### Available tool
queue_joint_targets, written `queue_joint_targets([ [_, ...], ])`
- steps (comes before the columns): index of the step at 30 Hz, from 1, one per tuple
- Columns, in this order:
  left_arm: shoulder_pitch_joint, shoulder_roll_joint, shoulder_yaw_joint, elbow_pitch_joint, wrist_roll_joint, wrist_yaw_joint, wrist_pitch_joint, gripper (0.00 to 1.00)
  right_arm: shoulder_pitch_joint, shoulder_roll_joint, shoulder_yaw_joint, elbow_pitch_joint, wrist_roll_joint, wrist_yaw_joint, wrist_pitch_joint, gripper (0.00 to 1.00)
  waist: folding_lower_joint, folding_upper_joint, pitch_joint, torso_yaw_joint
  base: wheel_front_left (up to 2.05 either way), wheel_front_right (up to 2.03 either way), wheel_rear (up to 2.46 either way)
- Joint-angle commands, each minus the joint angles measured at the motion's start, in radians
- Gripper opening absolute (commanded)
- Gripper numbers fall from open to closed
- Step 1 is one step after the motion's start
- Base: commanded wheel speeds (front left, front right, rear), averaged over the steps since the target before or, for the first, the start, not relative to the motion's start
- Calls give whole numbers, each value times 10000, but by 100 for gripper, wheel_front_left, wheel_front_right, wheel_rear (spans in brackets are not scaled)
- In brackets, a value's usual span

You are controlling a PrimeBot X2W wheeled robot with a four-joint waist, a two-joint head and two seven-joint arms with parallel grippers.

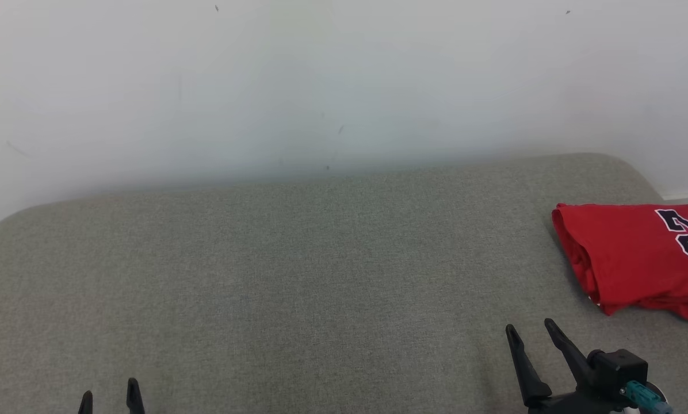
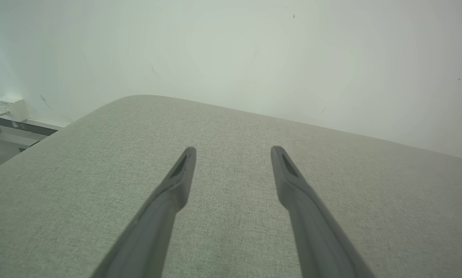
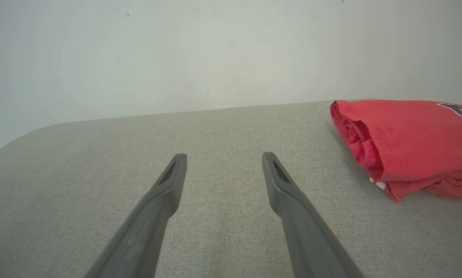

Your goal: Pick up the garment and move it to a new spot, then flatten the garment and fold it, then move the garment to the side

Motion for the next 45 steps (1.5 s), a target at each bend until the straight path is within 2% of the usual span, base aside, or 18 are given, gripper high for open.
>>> queue_joint_targets([
  [1,112,-8,29,-22,74,9,-28,100,84,19,5,28,-16,-3,-54,100,0,1,-11,10,0,0,0],
  [22,367,-9,-144,117,467,76,-28,100,417,238,-96,141,-80,-3,-184,100,0,1,-75,53,0,0,0],
  [45,198,-9,-21,511,645,-67,-28,100,535,260,-539,182,-367,-3,-194,100,0,1,-23,34,0,0,0],
])
